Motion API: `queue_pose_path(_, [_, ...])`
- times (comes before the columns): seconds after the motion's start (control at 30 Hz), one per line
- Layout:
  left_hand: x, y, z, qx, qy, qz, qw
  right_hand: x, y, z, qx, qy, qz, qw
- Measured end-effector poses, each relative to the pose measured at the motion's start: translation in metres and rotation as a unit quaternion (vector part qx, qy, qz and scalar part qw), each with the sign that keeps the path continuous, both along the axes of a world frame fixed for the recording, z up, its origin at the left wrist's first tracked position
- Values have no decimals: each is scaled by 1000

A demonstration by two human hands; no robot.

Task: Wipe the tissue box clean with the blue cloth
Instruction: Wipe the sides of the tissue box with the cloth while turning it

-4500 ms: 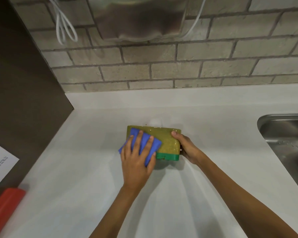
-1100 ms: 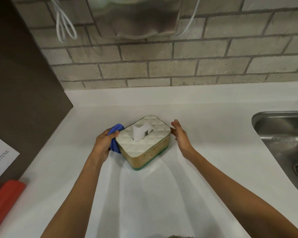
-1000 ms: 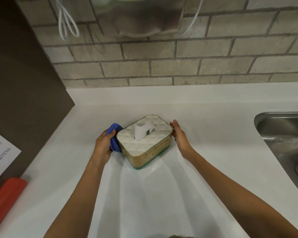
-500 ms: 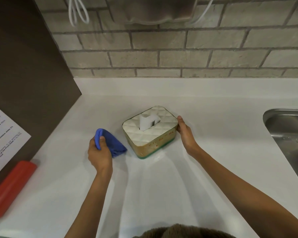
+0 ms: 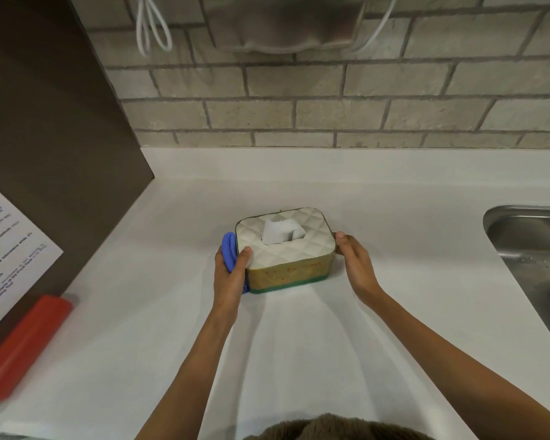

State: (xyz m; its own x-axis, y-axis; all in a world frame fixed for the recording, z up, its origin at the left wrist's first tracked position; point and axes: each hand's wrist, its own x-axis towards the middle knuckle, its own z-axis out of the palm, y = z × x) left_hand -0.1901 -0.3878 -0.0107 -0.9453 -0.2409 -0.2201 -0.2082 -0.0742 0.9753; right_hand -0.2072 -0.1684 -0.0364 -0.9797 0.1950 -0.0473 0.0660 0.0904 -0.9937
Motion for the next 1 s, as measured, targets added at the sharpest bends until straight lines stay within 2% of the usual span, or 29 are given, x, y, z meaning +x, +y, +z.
queue_pose_path(0.17, [-1, -4, -7, -42, 17, -44, 998, -1, -2, 4, -7, -10, 84, 996])
queue_pose_path(0.3, [-5, -4, -6, -66, 28, -49, 996, 0, -3, 10, 26, -21, 95, 995])
queue_pose_path(0.47, [-18, -4, 8, -143, -21, -25, 989, 9, 7, 21, 88, -12, 114, 990])
queue_pose_path(0.57, [-28, -4, 23, -188, -62, -27, 980, 12, 11, 31, 124, -1, 95, 988])
queue_pose_path(0.7, [-37, -2, 41, -179, -87, -84, 976, 12, 14, 43, 161, -8, 46, 986])
queue_pose_path(0.87, [-40, -7, 48, -187, -82, -174, 963, 9, 18, 52, 157, -49, 16, 986])
queue_pose_path(1.0, [-46, -8, 52, -209, -93, -178, 957, 5, 18, 60, 146, -98, 14, 984])
